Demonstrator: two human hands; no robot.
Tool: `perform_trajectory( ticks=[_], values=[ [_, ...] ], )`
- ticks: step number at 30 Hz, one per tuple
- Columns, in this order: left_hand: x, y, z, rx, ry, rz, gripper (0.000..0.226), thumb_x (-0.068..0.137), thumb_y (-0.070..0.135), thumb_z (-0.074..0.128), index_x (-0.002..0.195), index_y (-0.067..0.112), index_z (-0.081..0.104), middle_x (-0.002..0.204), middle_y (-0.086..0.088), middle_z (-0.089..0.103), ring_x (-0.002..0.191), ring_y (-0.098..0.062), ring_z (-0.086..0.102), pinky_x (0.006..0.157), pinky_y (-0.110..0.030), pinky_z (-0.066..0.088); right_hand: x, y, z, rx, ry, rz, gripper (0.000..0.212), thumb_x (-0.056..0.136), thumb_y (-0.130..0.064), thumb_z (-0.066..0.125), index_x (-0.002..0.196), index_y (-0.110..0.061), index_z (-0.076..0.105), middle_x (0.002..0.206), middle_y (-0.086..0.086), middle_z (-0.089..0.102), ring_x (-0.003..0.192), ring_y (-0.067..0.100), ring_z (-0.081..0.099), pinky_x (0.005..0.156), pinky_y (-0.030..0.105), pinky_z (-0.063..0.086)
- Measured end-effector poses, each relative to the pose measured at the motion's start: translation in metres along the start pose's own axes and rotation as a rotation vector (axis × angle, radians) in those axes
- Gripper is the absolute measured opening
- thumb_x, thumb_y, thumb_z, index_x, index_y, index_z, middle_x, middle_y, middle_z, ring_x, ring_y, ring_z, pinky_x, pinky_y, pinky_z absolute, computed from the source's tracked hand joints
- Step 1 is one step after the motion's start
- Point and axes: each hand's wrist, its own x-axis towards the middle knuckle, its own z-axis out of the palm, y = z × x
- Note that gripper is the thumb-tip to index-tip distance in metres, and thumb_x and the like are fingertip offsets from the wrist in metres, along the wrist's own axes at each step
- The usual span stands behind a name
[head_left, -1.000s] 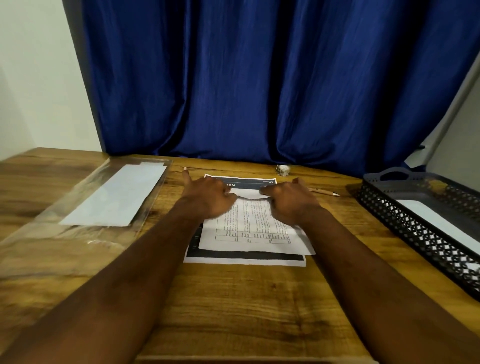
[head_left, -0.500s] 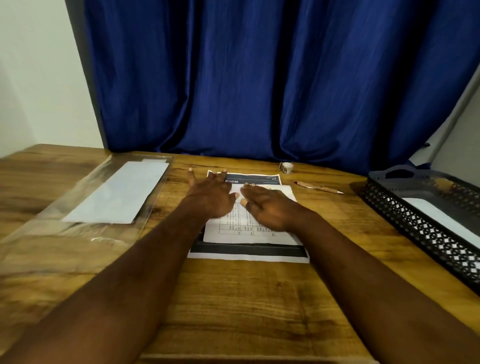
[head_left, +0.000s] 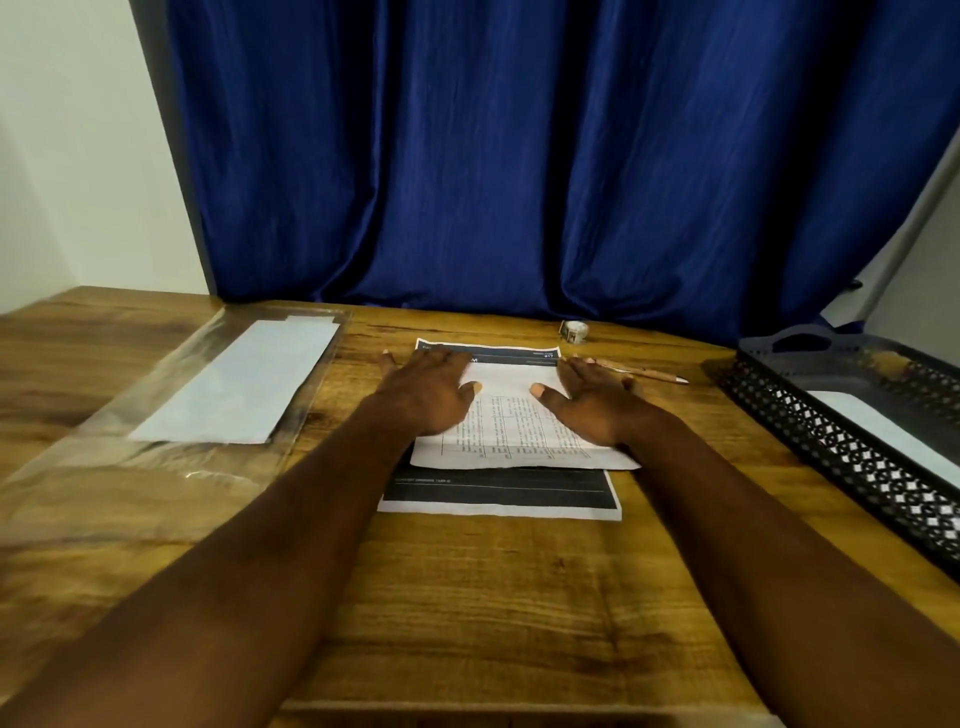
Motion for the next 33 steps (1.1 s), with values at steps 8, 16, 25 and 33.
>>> perform_trajectory(
  ticks=[8,16,25,33],
  values=[
    [0.002,-0.006,0.001,-0.120,0.265,0.094,0.073,0.097,0.048,0.063,0.158,0.029,0.027,0.154,-0.002,0.035,0.146,-0.025,0.029,0.120,-0.056,0.019,-0.005,0.001,0.002,0.092,0.320,-0.074,0.094,0.094,-0.079,0.047,0.168,-0.035,0.009,0.177,0.000,-0.003,0.163,0.031,0.003,0.124,0.068,0.013],
    [0.003,-0.001,-0.011,-0.163,0.575,0.346,0.026,0.091,0.017,0.073,0.115,0.023,0.068,0.114,0.006,0.058,0.108,-0.013,0.052,0.095,-0.034,0.042,-0.013,-0.007,-0.014,0.038,0.627,-0.203,0.063,0.087,-0.049,0.078,0.143,-0.032,0.055,0.150,-0.004,0.052,0.141,0.020,0.042,0.121,0.056,0.017],
    [0.002,-0.004,-0.002,-0.207,0.338,0.306,0.013,0.090,0.021,0.073,0.101,0.028,0.071,0.104,0.012,0.065,0.095,-0.011,0.061,0.083,-0.038,0.057,-0.008,-0.003,-0.005,-0.027,0.501,-0.188,0.021,0.097,-0.022,0.061,0.110,-0.035,0.072,0.103,-0.009,0.076,0.107,0.017,0.066,0.117,0.059,0.020],
    [0.004,-0.007,0.004,-0.303,0.146,0.231,0.048,0.081,0.080,0.058,0.091,0.033,0.062,0.111,0.012,0.069,0.108,-0.011,0.063,0.087,-0.043,0.057,-0.017,-0.014,-0.011,0.089,0.428,-0.097,0.039,0.103,-0.042,0.038,0.103,-0.028,0.074,0.108,-0.001,0.075,0.103,0.019,0.061,0.114,0.056,0.023]
  ],
)
